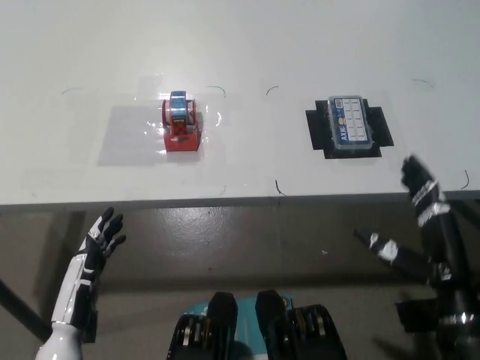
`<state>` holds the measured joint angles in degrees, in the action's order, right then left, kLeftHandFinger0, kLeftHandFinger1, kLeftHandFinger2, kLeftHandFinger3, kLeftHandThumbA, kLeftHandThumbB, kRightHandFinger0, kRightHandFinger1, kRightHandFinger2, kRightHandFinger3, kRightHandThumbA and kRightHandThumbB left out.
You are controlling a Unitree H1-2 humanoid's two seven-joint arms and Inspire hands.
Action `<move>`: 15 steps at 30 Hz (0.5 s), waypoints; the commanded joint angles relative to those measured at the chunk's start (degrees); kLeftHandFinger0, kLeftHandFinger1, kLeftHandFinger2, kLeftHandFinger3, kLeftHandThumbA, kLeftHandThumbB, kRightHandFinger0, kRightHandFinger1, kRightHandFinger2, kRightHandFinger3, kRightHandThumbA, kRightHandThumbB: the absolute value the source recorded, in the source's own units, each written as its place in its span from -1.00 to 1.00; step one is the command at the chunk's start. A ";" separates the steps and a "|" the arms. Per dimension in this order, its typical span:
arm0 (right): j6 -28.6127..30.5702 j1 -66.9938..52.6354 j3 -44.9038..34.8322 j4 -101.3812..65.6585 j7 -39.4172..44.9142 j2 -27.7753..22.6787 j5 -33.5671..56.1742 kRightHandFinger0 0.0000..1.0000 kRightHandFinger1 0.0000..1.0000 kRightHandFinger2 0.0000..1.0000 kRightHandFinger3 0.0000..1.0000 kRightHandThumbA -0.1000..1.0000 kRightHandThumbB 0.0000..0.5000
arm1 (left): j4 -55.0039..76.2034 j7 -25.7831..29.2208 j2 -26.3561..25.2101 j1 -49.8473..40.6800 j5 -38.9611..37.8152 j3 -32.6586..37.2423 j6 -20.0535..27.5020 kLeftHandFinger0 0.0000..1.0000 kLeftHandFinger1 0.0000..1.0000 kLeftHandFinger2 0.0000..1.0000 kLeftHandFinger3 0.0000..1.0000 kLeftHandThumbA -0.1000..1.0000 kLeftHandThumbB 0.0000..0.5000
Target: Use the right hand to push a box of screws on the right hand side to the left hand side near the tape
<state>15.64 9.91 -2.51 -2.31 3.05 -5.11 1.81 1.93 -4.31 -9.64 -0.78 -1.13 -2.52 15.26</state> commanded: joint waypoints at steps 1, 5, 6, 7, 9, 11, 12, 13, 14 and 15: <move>-1.71 6.00 -2.39 -1.94 -0.88 -0.82 3.88 1.00 1.00 1.00 1.00 0.99 -0.23 | 2.61 -0.57 -0.76 0.45 -0.33 -0.15 1.98 1.00 1.00 1.00 1.00 1.00 -0.74; -2.85 11.49 -3.69 0.70 -1.21 -1.72 3.06 1.00 1.00 1.00 1.00 1.00 -0.42 | 3.01 -0.63 -0.73 0.07 -0.30 -0.23 2.36 1.00 1.00 1.00 1.00 1.00 -0.83; -3.27 13.39 -4.07 2.11 -1.41 -2.01 2.86 1.00 1.00 1.00 1.00 1.00 -0.41 | 2.84 -0.70 -0.73 0.18 -0.45 -0.26 2.56 1.00 1.00 1.00 1.00 1.00 -0.86; -3.59 14.86 -4.34 3.23 -1.53 -2.23 2.58 1.00 1.00 1.00 1.00 1.00 -0.41 | 2.83 -0.78 -0.77 0.22 -0.63 -0.29 2.71 1.00 1.00 1.00 1.00 1.00 -0.87; -2.93 17.91 -4.74 6.31 -1.78 -2.66 2.04 1.00 1.00 1.00 1.00 1.00 -0.47 | 3.04 -0.74 -0.77 0.20 -0.55 -0.35 2.67 1.00 1.00 1.00 1.00 1.00 -0.88; -1.87 23.26 -5.21 12.51 -2.48 -3.59 1.05 1.00 1.00 1.00 1.00 1.00 -0.31 | 3.41 -0.77 -0.72 -0.02 -0.63 -0.35 2.30 1.00 1.00 1.00 1.00 1.00 -0.88; -1.61 24.84 -5.44 14.59 -2.57 -3.78 1.18 1.00 1.00 1.00 1.00 1.00 -0.38 | 3.51 -0.82 -0.70 -0.12 -0.66 -0.32 2.18 1.00 1.00 1.00 1.00 1.00 -0.86; -1.09 26.88 -5.64 17.33 -2.55 -4.12 1.45 1.00 1.00 1.00 1.00 1.00 -0.49 | 3.58 -0.87 -0.66 -0.18 -0.71 -0.25 2.11 1.00 1.00 1.00 1.00 1.00 -0.85; -0.68 28.43 -5.75 19.42 -2.47 -4.41 1.67 1.00 1.00 1.00 1.00 1.00 -0.52 | 3.64 -0.89 -0.61 -0.22 -0.75 -0.21 2.05 1.00 1.00 1.00 1.00 1.00 -0.85; -0.06 30.37 -5.71 21.95 -2.33 -4.85 1.67 1.00 1.00 1.00 1.00 1.00 -0.55 | 3.72 -1.02 -0.62 -0.27 -0.92 -0.15 2.18 1.00 1.00 1.00 1.00 1.00 -0.86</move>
<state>13.30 32.81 -7.31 14.20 1.84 -8.18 3.10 3.57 -4.67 -9.63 -1.14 -1.39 -2.63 15.63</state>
